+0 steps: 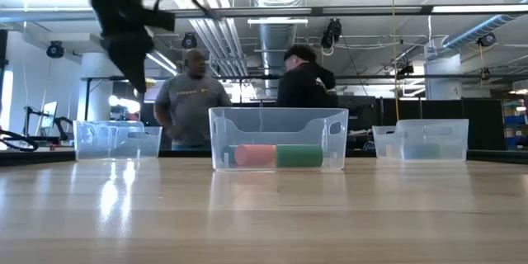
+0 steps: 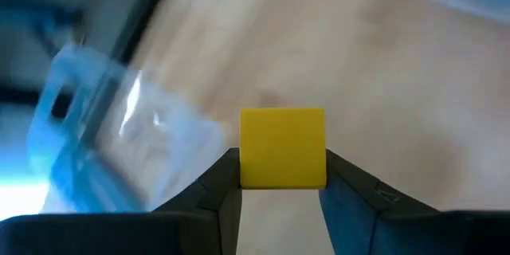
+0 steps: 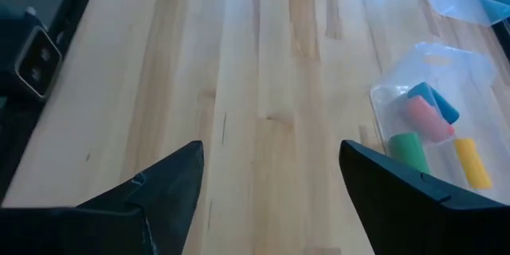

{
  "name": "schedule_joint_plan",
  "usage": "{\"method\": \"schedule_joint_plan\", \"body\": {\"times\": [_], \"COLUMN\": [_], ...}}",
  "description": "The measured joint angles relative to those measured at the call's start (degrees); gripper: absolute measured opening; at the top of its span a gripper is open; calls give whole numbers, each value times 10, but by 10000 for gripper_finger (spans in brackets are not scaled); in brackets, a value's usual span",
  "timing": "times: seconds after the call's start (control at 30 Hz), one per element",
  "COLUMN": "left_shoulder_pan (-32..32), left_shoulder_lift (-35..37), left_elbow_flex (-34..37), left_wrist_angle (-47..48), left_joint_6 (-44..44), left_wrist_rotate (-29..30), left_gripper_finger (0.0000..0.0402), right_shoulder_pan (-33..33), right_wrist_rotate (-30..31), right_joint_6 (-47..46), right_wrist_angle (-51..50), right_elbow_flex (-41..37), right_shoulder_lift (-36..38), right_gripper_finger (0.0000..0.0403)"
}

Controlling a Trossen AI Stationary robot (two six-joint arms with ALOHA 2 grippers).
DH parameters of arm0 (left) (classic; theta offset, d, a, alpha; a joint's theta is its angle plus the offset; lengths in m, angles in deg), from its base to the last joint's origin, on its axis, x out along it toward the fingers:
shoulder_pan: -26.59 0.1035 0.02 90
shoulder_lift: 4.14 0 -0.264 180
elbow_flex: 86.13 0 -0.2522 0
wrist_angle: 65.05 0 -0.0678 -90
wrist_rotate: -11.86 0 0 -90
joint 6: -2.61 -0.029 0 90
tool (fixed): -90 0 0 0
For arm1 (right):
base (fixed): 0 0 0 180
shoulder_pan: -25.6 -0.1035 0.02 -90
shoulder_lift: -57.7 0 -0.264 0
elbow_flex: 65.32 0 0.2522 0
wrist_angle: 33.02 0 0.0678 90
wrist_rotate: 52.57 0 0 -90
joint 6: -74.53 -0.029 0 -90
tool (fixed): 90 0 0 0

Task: Sort blocks by size
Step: Put the yellow triangle block into the left transparent bin

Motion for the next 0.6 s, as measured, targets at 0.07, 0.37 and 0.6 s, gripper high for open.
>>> {"method": "schedule_joint_plan", "body": {"times": [0.07,0.37,0.6], "left_shoulder_pan": [79,396,530], "left_shoulder_lift": [21,28,-83], "left_elbow_flex": [16,28,-54], "left_wrist_angle": [-20,-143,-135], "left_joint_6": [-8,-81,-100], "left_wrist_rotate": [1,-72,-147], "left_gripper_finger": [117,117,117], "right_shoulder_pan": [0,5,25], "right_wrist_rotate": [15,35,35], "right_joint_6": [3,5,6], "right_wrist_angle": [2,2,1], "right_elbow_flex": [0,0,0], "right_shoulder_lift": [10,26,26], "right_gripper_finger": [281,275,283]}}
